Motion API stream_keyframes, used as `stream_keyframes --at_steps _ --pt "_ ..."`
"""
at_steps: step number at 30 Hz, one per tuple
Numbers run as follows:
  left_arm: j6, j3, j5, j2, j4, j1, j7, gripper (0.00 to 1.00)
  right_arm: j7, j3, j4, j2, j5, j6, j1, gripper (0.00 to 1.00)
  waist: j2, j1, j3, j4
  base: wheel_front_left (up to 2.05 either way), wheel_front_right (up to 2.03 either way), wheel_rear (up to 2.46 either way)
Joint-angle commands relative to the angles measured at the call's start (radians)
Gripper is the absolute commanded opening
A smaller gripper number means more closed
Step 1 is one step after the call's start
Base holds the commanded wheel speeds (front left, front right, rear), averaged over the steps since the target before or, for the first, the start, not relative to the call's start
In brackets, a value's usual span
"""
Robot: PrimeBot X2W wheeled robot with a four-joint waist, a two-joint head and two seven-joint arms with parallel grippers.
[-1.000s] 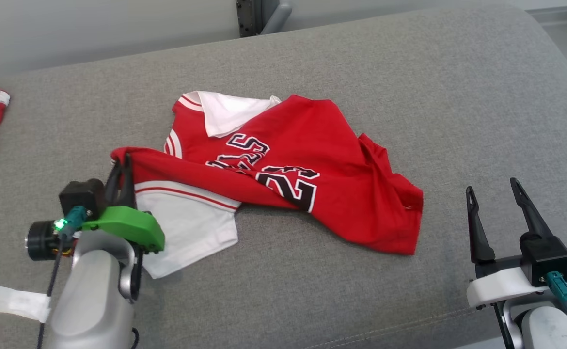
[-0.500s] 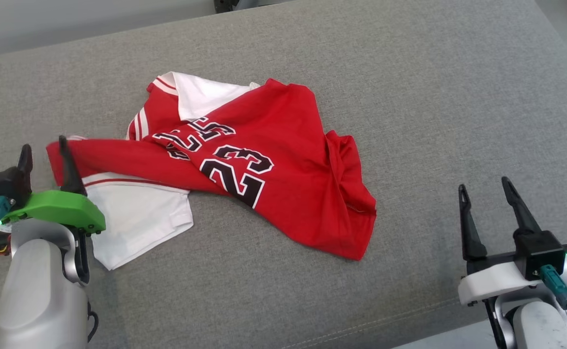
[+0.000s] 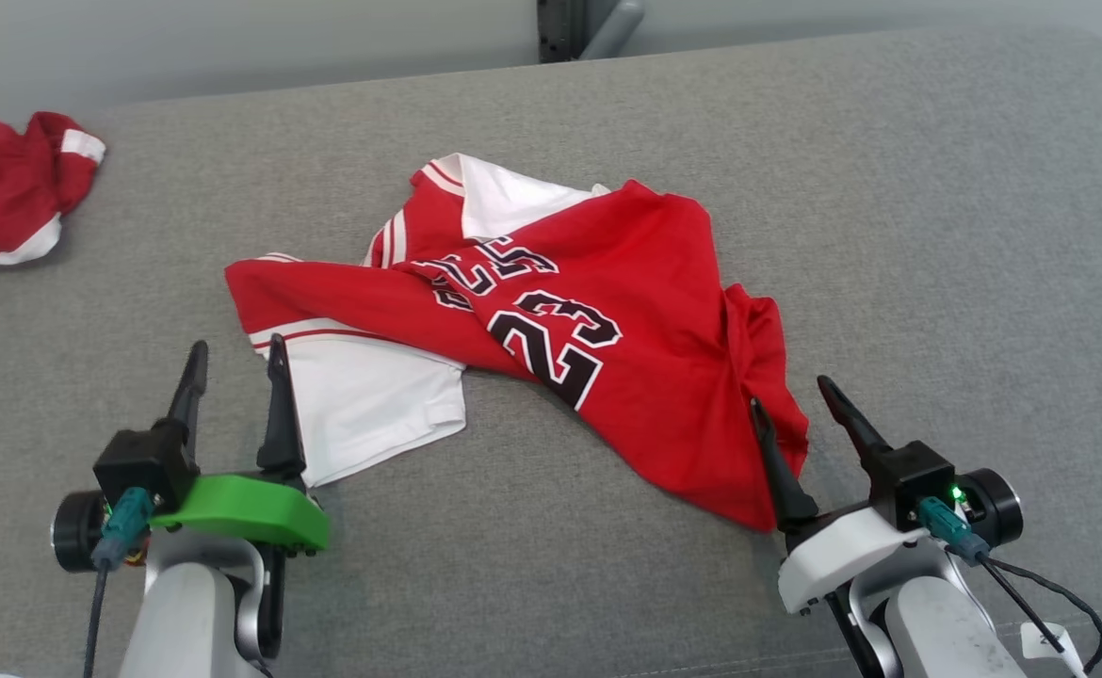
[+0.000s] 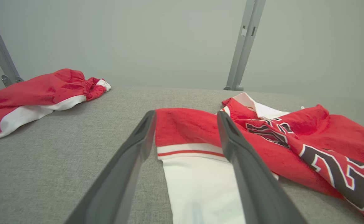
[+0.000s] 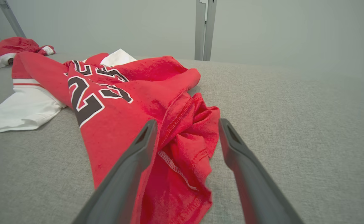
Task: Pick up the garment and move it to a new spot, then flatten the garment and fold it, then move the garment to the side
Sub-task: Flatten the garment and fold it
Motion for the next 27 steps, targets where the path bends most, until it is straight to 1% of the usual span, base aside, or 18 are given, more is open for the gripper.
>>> stream_keyframes --at_steps 1,4,7,8,9,11,12,13,17,20,23,27 --pt "0.002 -0.023 -0.028 -0.001 -0.018 0.033 0.001 1.00 -0.001 0.013 0.032 -0.003 0.018 -0.002 -0.020 1.00 0.0120 -0.0001 -0.045 0.061 0.00 0.00 0.00" --pt "0.025 -0.086 -0.074 -0.002 -0.055 0.081 0.001 1.00 -0.001 0.035 0.116 -0.003 0.044 -0.002 -0.047 1.00 0.0120 -0.0001 -0.058 0.094 0.00 0.00 0.00" --pt "0.048 -0.139 -0.107 -0.001 -0.074 0.119 0.001 1.00 -0.001 0.028 0.217 -0.002 0.063 -0.002 -0.074 1.00 0.0120 -0.0001 -0.067 0.124 0.00 0.00 0.00" --pt "0.054 -0.152 -0.110 -0.001 -0.077 0.126 0.001 1.00 0.000 0.022 0.253 -0.003 0.063 -0.002 -0.081 0.98 0.0120 -0.0001 -0.070 0.134 0.00 0.00 0.00" --pt "0.060 -0.161 -0.114 -0.001 -0.080 0.133 0.001 1.00 -0.001 0.022 0.286 -0.002 0.072 -0.002 -0.088 0.55 0.0120 -0.0001 -0.071 0.143 0.00 0.00 0.00" --pt "0.068 -0.176 -0.122 -0.001 -0.082 0.146 0.001 1.00 -0.001 0.041 0.336 -0.002 0.099 -0.002 -0.101 0.29 0.0120 -0.0001 -0.075 0.156 0.00 0.00 0.00" --pt "0.072 -0.179 -0.126 -0.001 -0.085 0.152 0.001 1.00 -0.001 0.050 0.348 -0.002 0.115 -0.002 -0.109 0.12 0.0120 -0.0001 -0.076 0.159 0.00 0.00 0.00" --pt "0.076 -0.182 -0.129 -0.001 -0.088 0.158 0.001 1.00 -0.001 0.055 0.352 -0.003 0.125 -0.002 -0.117 0.00 0.0120 -0.0001 -0.078 0.162 0.00 0.00 0.00" --pt "0.084 -0.186 -0.135 -0.001 -0.092 0.172 0.001 1.00 -0.001 0.044 0.298 -0.003 0.146 -0.002 -0.135 0.00 0.0120 -0.0001 -0.082 0.165 0.00 0.00 0.00" --pt "0.087 -0.192 -0.140 -0.001 -0.093 0.182 0.001 1.00 -0.001 0.019 0.267 -0.004 0.134 -0.002 -0.161 0.00 0.0120 -0.0001 -0.086 0.165 0.00 0.00 0.00" --pt "0.088 -0.199 -0.142 -0.001 -0.095 0.182 0.001 1.00 -0.001 -0.009 0.267 -0.003 0.112 -0.002 -0.192 0.00 0.0120 -0.0001 -0.086 0.168 0.00 0.00 0.00" --pt "0.086 -0.217 -0.150 -0.001 -0.102 0.172 0.001 1.00 -0.001 -0.052 0.305 -0.014 0.065 -0.002 -0.281 0.00 0.0120 -0.0001 -0.077 0.183 0.00 0.00 0.00"
